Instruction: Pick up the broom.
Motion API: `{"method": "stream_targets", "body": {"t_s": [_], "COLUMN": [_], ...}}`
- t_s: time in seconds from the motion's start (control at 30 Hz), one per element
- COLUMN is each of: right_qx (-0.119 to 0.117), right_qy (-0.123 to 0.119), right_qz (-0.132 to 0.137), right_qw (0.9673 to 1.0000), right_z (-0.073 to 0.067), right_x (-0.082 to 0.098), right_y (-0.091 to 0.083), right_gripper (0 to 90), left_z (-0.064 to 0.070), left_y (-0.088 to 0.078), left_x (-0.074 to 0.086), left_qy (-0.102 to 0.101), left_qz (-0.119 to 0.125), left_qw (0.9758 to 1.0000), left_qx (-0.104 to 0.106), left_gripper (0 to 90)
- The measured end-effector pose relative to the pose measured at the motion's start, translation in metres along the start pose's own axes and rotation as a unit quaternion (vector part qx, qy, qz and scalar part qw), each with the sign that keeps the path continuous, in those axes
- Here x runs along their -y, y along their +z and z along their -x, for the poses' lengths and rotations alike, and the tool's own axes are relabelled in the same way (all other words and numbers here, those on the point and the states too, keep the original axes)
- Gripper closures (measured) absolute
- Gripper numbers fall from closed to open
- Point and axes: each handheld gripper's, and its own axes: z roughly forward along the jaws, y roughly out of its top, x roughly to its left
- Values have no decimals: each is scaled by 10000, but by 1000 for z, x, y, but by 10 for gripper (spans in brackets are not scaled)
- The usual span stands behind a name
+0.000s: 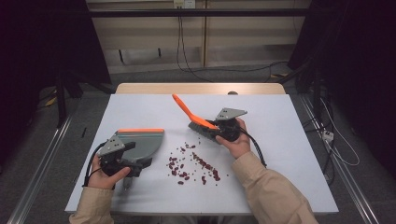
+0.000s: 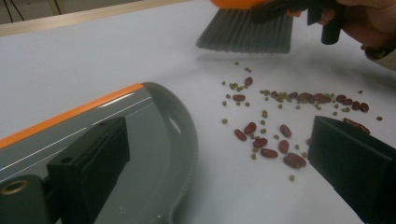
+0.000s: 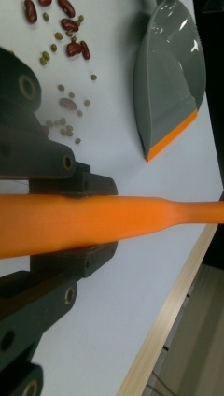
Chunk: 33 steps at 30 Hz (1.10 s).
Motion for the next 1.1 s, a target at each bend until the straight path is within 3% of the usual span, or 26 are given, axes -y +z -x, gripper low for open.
{"method": "stream_targets", "body": {"t_s": [0.23,0.5,0.6,0.73,1.1], "right_qx": [-216,-683,-932,-1093,-1311], "right_qy": [-643,-1126,-1142,-1242,-1203], "right_qz": [-3,-250,-272,-317,-319], "right_qw": [9977,9910,9887,9857,9835], "right_z": [7,-16,-22,-31,-48], "right_x": [-3,-2,-2,1,8], "right_y": [19,25,20,14,-3], "right_gripper": [711,702,703,701,700], "left_z": [-3,-5,-5,-5,-4], "left_y": [-3,-5,-5,-6,-7], "left_x": [1,2,2,2,0], "left_qy": [-39,-56,-55,-48,-16], "left_qz": [27,31,63,53,84], "left_qw": [10000,9999,9999,9999,9999], "left_qx": [-51,-90,-86,-89,-94], "left_gripper": [56,56,56,56,56]}}
